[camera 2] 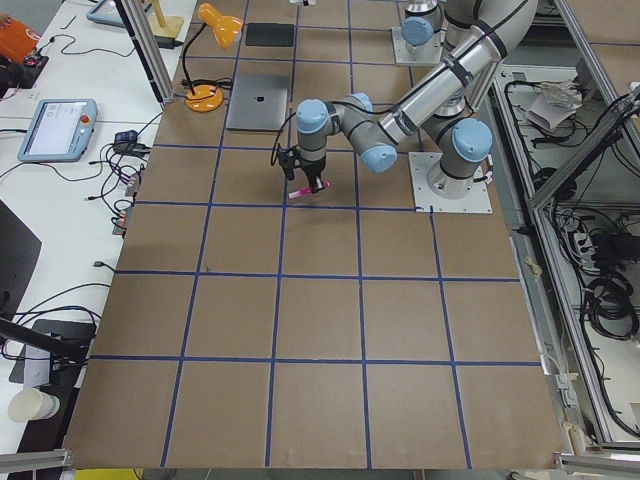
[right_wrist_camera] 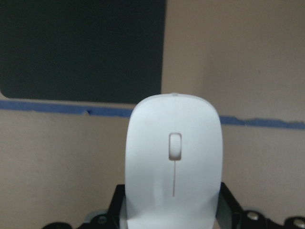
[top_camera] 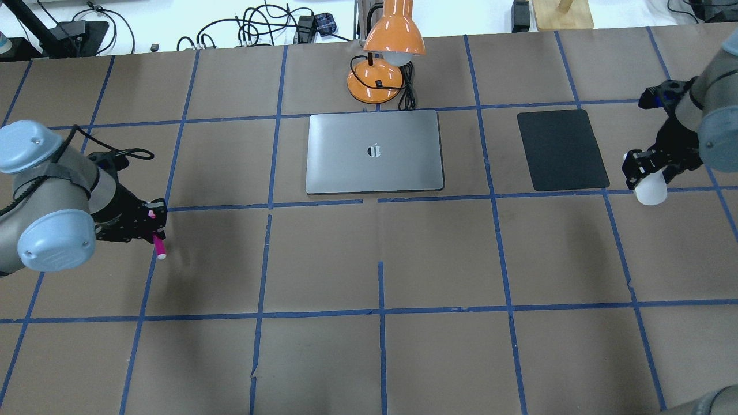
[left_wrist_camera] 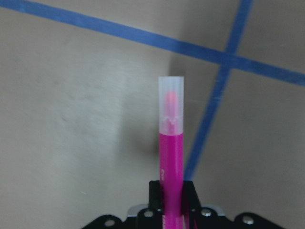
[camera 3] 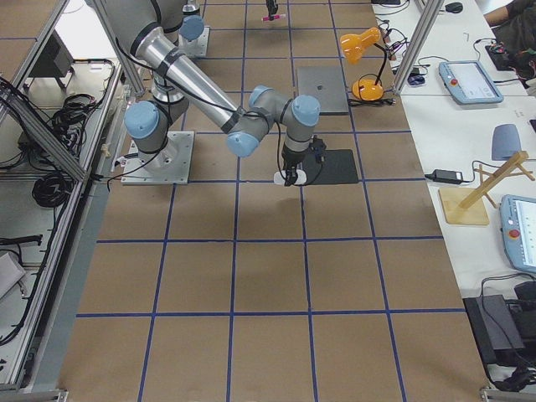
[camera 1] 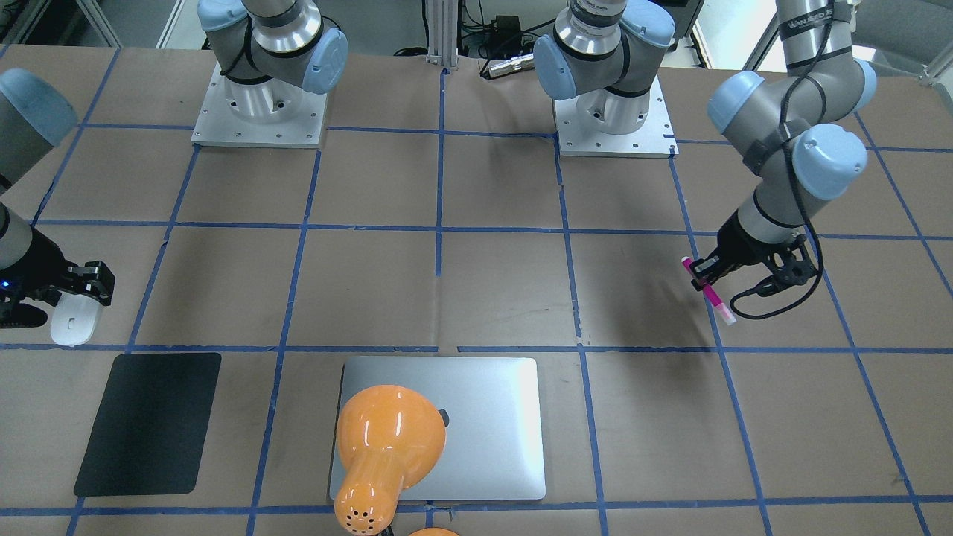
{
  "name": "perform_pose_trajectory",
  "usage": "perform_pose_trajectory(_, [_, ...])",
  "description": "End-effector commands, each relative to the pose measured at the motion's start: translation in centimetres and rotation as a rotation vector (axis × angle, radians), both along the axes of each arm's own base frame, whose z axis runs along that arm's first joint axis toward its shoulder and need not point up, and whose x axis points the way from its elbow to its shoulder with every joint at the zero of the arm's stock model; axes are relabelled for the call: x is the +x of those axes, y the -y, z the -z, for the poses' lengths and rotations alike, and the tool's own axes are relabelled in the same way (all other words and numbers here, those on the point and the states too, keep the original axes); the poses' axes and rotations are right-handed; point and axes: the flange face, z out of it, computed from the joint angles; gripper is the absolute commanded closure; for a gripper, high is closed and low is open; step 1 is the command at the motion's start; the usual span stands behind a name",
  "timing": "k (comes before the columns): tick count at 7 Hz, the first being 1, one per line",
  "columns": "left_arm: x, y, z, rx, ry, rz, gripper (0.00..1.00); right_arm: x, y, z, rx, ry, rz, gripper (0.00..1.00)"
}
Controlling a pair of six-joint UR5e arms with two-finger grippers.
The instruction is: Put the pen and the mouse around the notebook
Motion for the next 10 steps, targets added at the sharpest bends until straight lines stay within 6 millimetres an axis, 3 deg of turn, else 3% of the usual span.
perform_pose_trajectory(1, [-15.2,1.4,-2.0,-0.037,0.008,-0.323,1.00,5.2,6.9,2.8,-0.010,0.055,-0.067,0.76])
perform_pose_trajectory(2, [-21.4,1.0,-2.6,-0.018,0.003,-0.478,1.00,6.0,9.0,4.1,-0.005,0.058,-0.087,0.76])
perform_pose_trajectory(4, [-33.2,-3.7,-0.6,0.101,-0.048,-0.796,1.00,5.8,10.3,7.4,0.031,0.077,-0.090,0.76])
perform_pose_trajectory(5, [-36.1,-3.0,-1.1,0.089,-0.091,-0.905,1.00,5.5,11.1,7.3,0.021,0.073,-0.089,0.75])
perform_pose_trajectory(6, [-36.9,-1.0,-1.4,0.081,-0.103,-0.966,1.00,5.4,11.5,7.6,0.022,0.074,-0.087,0.73])
perform_pose_trajectory(7, [-37.3,-0.2,0.3,0.097,-0.078,-0.983,1.00,5.4,11.2,8.6,0.039,0.079,-0.082,0.55])
perform_pose_trajectory(9, [-39.3,-1.5,4.1,0.137,-0.017,-0.973,1.00,5.3,11.4,8.3,0.040,0.078,-0.079,0.28])
perform_pose_trajectory(10, [-39.8,-1.8,5.4,0.148,0.005,-0.965,1.00,5.3,11.3,7.6,0.045,0.075,-0.052,0.21])
